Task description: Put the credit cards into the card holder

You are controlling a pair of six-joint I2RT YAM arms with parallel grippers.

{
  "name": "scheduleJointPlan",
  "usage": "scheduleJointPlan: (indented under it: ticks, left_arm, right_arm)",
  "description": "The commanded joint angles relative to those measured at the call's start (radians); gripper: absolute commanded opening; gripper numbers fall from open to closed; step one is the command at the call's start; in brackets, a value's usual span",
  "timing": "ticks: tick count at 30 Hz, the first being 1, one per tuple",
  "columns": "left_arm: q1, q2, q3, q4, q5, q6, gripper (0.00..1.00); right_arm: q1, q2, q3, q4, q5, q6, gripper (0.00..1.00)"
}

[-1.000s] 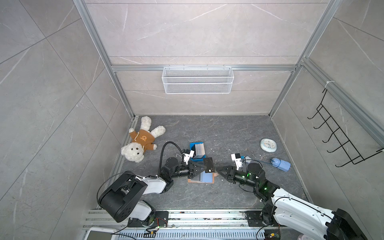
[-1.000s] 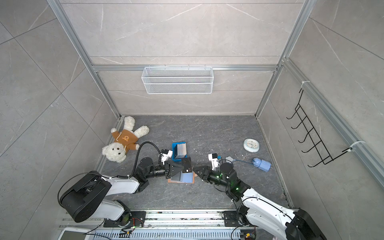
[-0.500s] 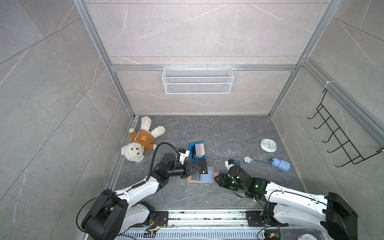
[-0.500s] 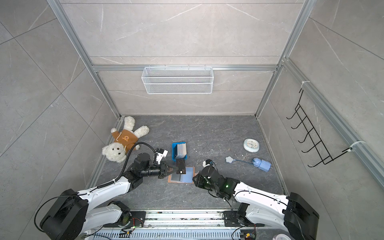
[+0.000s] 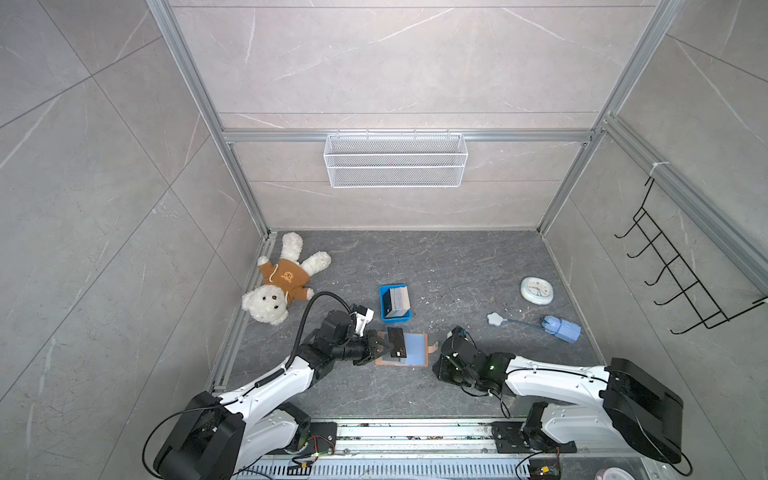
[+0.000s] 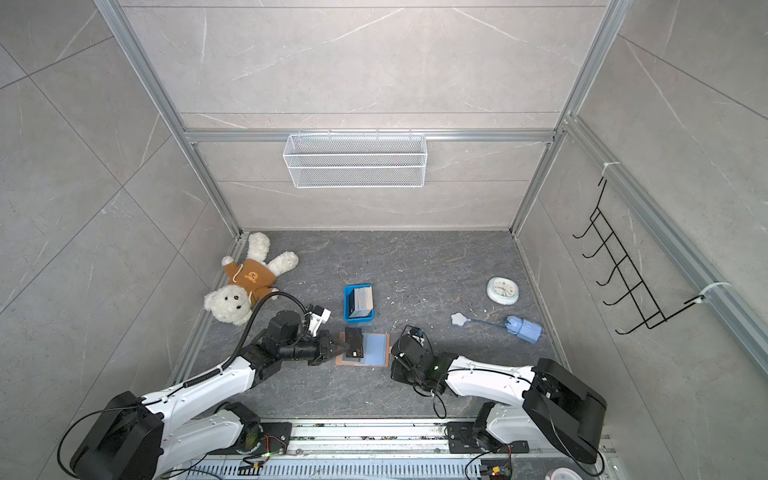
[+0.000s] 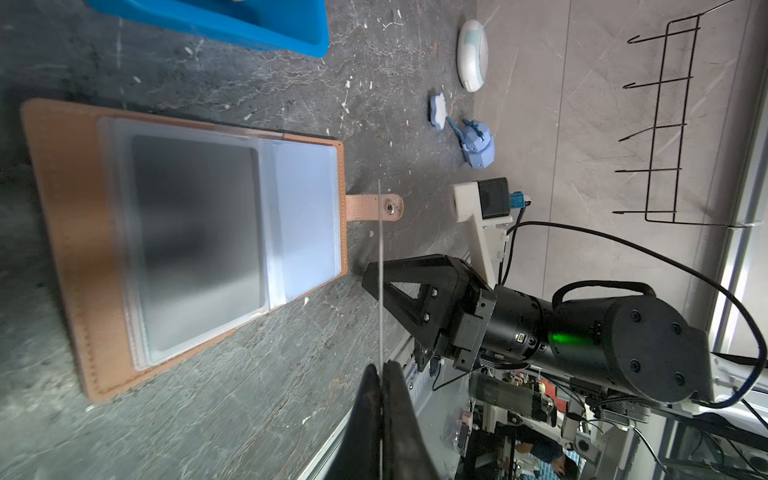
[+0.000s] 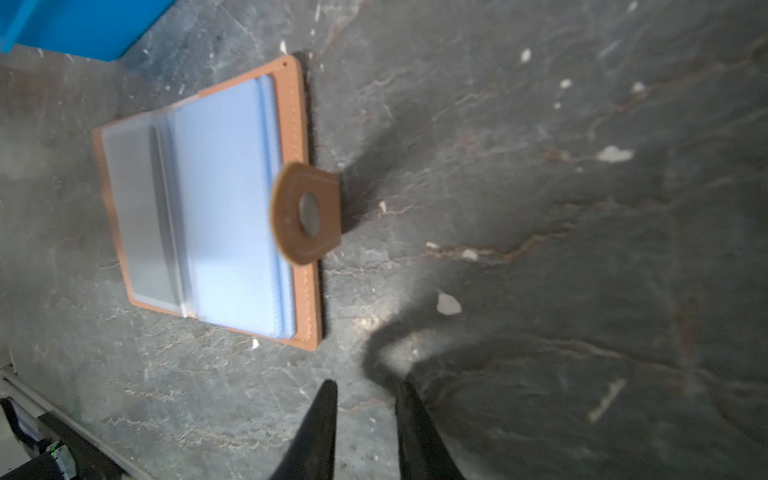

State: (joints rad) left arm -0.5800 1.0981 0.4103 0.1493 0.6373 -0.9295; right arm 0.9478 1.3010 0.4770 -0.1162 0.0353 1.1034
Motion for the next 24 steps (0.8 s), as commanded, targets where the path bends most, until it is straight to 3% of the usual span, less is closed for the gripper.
scheduleJointPlan:
  ticks: [1,15,24]
  left_arm:
    - [-0.020,-0.020,0.008,-0.037,-0.033,0.038,0.00]
    - [-0.068,-0.053,-0.015,-0.045,-0.142,0.021,0.00]
    - [-0.068,-0.043,-0.018,-0.048,-0.153,0.029,0.00]
  right_arm:
    - [-0.003,0.032,0.032,-0.010,0.026,0.018,0.27]
    - [-0.175,0.141,0.065,0.081,-0.064,-0.120,0.22]
    - [-0.183,0.095,0.044,0.133,-0.106,-0.161,0.20]
